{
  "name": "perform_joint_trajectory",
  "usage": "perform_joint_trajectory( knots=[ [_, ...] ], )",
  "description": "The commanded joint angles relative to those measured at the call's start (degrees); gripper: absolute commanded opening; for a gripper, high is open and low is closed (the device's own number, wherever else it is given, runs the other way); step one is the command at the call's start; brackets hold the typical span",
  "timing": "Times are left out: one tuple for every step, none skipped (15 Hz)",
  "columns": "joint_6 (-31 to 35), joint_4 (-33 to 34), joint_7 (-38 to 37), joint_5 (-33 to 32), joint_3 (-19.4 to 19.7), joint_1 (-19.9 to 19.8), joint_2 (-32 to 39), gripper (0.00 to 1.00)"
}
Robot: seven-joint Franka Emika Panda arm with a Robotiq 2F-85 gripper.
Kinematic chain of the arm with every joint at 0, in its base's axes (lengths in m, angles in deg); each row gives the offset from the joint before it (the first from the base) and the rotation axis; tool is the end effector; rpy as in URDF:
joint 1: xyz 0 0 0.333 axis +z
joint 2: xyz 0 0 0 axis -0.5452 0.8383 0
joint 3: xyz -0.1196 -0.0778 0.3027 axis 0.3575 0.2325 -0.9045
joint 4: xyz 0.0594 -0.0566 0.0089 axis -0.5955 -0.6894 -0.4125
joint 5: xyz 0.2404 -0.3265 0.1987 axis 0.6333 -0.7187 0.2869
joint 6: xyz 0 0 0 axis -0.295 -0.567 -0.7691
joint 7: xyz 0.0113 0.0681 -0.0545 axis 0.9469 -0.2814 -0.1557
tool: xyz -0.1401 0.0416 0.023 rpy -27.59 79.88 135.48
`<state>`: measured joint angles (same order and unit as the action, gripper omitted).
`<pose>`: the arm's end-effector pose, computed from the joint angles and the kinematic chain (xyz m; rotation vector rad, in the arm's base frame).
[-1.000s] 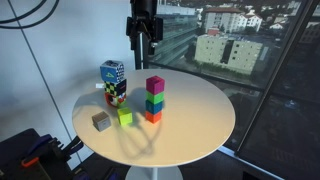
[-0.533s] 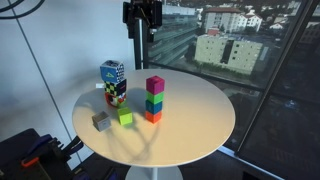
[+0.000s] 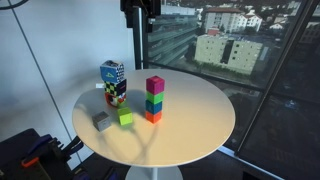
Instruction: Pick up the pink block and put it on the green block
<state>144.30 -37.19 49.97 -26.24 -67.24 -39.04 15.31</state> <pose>0.5394 -0.1343 0.4840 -3.0697 0.2901 0.0486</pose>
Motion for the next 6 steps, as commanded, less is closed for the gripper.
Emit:
perform_joint_trajectory(
  knots=[
    [0.9,-0.5,1.8,1.5,0.6,-0.5,-1.9,1.0],
    [0.9,-0.4,2.0,1.5,0.8,-0.6,-2.1,1.0],
    [0.2,0.1,0.2,0.1,0.1,-0.3,-0.7,1.0],
    [0.2,0.1,0.3,0.1,0.2,-0.3,-0.9,1.0],
    [0.2,0.1,0.3,0.1,0.2,-0.3,-0.8,1.0],
    [0.2,0.0,0.3,0.1,0.2,-0.3,-0.7,1.0]
  ],
)
